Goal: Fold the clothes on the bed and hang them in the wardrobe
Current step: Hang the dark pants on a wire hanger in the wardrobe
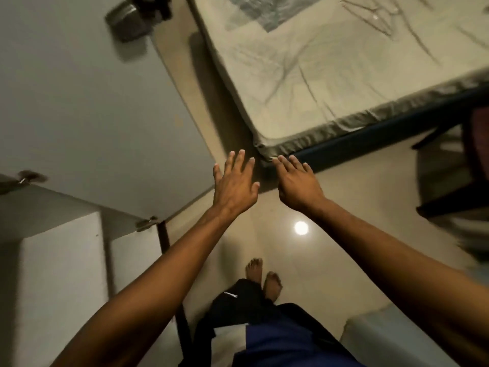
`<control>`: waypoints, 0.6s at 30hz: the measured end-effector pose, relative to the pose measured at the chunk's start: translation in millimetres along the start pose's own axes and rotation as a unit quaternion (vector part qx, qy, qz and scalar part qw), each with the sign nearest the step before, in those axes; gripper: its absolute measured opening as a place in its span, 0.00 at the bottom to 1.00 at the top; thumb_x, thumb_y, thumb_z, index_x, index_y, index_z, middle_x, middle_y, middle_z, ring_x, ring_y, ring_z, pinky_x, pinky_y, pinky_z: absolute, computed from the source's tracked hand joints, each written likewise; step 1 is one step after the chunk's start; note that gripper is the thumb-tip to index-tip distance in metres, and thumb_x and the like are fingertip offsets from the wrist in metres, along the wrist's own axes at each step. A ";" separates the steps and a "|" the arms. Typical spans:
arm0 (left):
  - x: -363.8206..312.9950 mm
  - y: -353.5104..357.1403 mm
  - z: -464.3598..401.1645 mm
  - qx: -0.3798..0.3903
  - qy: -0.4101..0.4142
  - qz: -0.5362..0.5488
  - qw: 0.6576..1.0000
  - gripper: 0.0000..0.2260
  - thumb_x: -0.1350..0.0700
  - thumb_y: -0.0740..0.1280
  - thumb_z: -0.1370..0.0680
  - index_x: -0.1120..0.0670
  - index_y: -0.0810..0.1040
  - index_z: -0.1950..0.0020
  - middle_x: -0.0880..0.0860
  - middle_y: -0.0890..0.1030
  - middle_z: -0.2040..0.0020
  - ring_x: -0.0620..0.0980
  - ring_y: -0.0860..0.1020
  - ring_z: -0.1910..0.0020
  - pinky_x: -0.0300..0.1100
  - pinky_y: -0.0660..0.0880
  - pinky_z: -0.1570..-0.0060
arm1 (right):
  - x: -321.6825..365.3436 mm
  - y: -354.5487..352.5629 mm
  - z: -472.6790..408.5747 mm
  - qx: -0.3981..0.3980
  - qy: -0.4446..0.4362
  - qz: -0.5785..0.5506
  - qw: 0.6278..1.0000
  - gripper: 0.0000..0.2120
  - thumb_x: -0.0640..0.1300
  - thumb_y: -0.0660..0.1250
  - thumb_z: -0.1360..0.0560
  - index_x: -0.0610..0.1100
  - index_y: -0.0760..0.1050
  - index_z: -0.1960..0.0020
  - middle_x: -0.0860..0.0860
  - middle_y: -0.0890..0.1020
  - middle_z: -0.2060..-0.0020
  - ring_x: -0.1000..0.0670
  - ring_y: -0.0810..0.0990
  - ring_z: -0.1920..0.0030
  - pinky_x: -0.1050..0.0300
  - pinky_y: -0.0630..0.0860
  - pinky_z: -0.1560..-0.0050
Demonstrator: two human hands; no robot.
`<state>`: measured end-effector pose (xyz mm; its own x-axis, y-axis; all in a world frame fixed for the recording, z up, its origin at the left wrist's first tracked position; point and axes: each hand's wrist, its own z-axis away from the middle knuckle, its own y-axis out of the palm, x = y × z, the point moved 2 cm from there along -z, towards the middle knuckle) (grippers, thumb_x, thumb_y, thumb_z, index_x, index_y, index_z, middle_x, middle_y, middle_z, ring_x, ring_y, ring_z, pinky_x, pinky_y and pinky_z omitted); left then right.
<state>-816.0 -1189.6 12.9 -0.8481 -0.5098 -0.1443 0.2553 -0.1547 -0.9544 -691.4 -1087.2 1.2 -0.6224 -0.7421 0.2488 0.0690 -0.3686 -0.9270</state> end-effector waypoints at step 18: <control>-368.8 12.0 -196.6 0.030 0.324 -0.059 0.944 0.30 0.42 0.59 0.18 0.50 0.55 0.19 0.54 0.50 0.18 0.55 0.46 0.19 0.62 0.46 0.24 | -360.5 -78.2 64.4 -0.131 0.362 -0.059 0.921 0.27 0.44 0.59 0.19 0.43 0.57 0.22 0.45 0.62 0.23 0.41 0.58 0.23 0.41 0.60 0.27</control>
<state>-591.4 -837.1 3.3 -0.9732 0.1363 -0.1853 0.1498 -0.2354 -0.9603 -422.2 -826.9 2.0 -0.9767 -0.1024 0.1886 -0.1649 -0.2043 -0.9649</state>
